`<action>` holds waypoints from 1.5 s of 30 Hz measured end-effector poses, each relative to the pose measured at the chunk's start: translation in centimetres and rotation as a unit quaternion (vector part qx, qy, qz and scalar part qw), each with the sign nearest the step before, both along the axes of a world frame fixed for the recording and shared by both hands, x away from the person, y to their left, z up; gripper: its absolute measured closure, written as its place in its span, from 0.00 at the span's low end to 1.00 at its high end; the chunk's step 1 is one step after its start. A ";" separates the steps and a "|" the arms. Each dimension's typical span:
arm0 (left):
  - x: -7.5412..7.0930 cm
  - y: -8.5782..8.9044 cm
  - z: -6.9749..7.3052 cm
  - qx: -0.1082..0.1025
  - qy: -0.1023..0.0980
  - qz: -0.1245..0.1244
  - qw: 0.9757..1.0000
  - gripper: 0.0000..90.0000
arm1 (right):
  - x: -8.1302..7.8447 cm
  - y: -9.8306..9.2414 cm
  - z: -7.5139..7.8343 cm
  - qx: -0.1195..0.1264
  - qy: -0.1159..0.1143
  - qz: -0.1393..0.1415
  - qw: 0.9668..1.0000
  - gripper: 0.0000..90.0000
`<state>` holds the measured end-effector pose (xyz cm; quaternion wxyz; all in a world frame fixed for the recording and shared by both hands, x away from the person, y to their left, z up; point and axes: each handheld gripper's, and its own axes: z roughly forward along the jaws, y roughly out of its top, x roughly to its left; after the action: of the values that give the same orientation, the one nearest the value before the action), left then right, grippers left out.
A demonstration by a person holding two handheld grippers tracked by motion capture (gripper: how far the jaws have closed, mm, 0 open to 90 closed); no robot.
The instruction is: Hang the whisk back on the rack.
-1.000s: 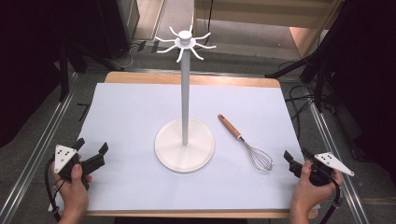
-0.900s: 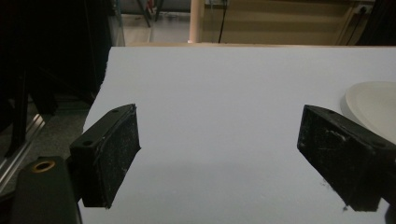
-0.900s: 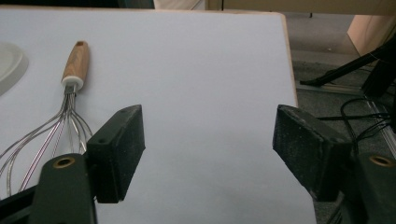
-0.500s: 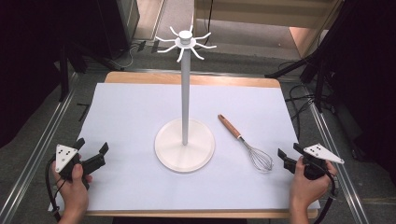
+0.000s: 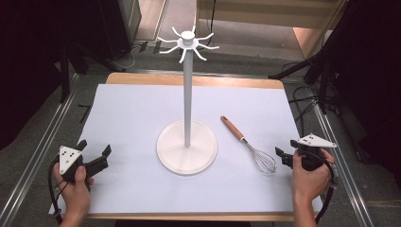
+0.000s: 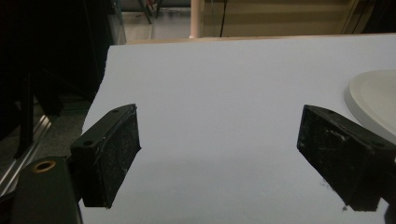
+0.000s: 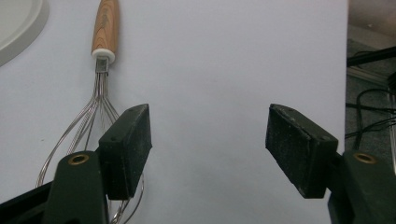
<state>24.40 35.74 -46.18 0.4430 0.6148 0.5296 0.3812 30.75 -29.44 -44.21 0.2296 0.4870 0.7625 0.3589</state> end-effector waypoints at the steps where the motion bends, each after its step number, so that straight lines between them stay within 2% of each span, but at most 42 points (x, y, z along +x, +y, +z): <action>1: 0.0 0.0 0.0 0.000 0.001 0.000 1.000 0.16 | 0.2 0.1 0.2 -0.002 0.004 0.002 1.000 0.36; 7: 0.0 0.0 0.0 0.001 0.002 -0.001 1.000 0.16 | 1.4 1.2 1.7 -0.031 0.022 0.017 0.999 0.36; 12: 0.0 0.0 0.0 0.001 0.002 -0.002 1.000 0.16 | 2.4 2.3 2.7 -0.045 0.042 0.032 0.998 0.38; 18: 0.0 -0.1 0.0 0.002 0.003 -0.002 1.000 0.16 | 3.8 3.9 3.2 -0.067 0.067 0.052 0.994 0.39; 26: 0.1 -0.1 0.0 0.002 0.003 -0.003 1.000 0.16 | 5.3 5.5 3.7 -0.091 0.083 0.070 0.990 0.42; 34: 0.1 0.0 0.0 0.004 0.006 -0.006 1.000 0.16 | 6.6 7.0 4.1 -0.102 0.103 0.090 0.985 0.50; 38: 0.1 0.0 0.0 0.005 0.005 -0.006 1.000 0.16 | 7.1 7.8 4.1 -0.098 0.118 0.103 0.983 0.53; 45: 0.1 -0.1 0.0 0.004 0.005 -0.009 1.000 0.16 | 8.0 9.2 3.8 -0.103 0.127 0.120 0.979 0.58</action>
<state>24.47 35.69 -46.16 0.4408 0.6231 0.5249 0.3767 38.70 -20.21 -40.39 0.1350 0.4078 0.8709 0.2387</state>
